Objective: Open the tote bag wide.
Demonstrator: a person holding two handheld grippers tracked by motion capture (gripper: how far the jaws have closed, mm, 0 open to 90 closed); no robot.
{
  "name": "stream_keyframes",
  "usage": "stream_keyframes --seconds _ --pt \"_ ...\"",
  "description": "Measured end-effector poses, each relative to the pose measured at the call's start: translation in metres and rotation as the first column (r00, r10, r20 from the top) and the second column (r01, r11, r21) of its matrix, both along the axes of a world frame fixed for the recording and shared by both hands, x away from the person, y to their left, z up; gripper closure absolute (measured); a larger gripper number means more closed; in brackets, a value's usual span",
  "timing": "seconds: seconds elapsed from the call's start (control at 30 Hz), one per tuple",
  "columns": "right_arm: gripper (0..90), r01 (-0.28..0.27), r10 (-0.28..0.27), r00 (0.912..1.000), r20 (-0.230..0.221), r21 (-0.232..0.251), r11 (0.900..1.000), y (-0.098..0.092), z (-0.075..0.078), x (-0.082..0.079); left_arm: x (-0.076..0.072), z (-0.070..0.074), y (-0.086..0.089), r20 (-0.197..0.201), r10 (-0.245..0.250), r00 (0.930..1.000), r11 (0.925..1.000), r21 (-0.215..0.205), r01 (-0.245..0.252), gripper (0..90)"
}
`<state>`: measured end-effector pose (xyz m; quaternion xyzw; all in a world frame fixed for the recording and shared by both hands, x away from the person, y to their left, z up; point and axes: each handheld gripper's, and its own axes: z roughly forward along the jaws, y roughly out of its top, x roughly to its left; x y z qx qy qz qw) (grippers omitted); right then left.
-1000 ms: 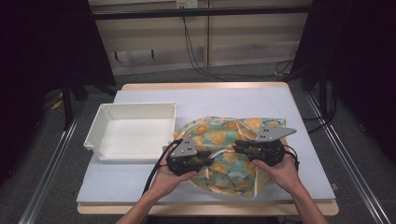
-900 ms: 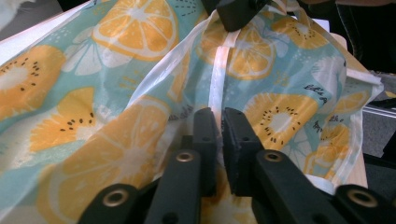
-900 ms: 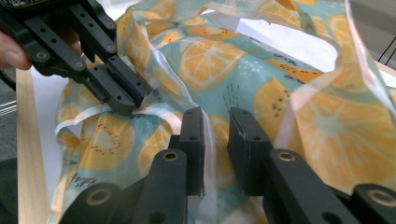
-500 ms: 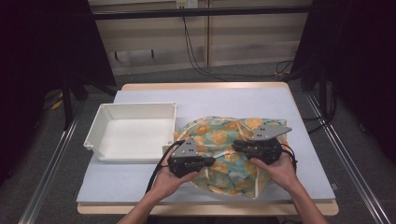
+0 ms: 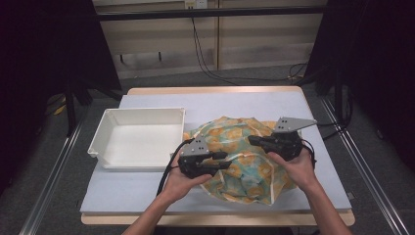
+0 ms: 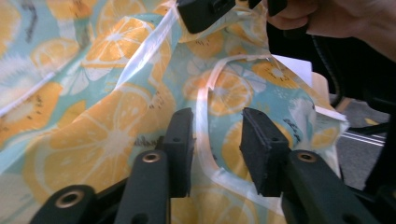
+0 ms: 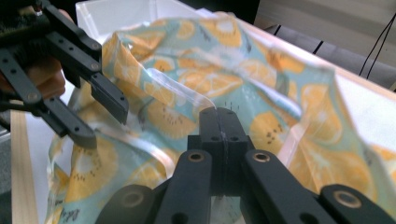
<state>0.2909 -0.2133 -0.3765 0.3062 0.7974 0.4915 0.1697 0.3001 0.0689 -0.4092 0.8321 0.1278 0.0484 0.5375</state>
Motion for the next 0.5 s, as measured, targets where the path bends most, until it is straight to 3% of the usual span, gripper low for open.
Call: stream_keyframes --seconds 0.13,0.3,0.4,0.5 --pt "90.0 0.004 -0.005 0.9999 0.012 0.030 1.000 -0.003 0.012 0.005 0.002 0.002 -0.002 0.004 0.023 0.9997 0.9997 0.011 -0.023 58.2" --pt "90.0 0.002 -0.003 0.9998 0.020 0.037 0.999 -0.004 0.020 0.011 0.001 -0.014 -0.009 0.015 0.037 0.9992 0.9943 0.099 -0.039 48.8" --pt "90.0 0.003 -0.004 0.9996 0.028 0.038 0.999 -0.003 0.023 0.012 0.001 -0.019 -0.010 0.061 0.055 0.9966 0.9871 0.147 -0.064 49.4" --pt "90.0 0.001 -0.002 0.9996 0.029 0.050 0.999 -0.004 0.022 0.015 0.004 -0.019 -0.007 0.028 0.054 0.9981 0.9879 0.144 -0.057 60.6"
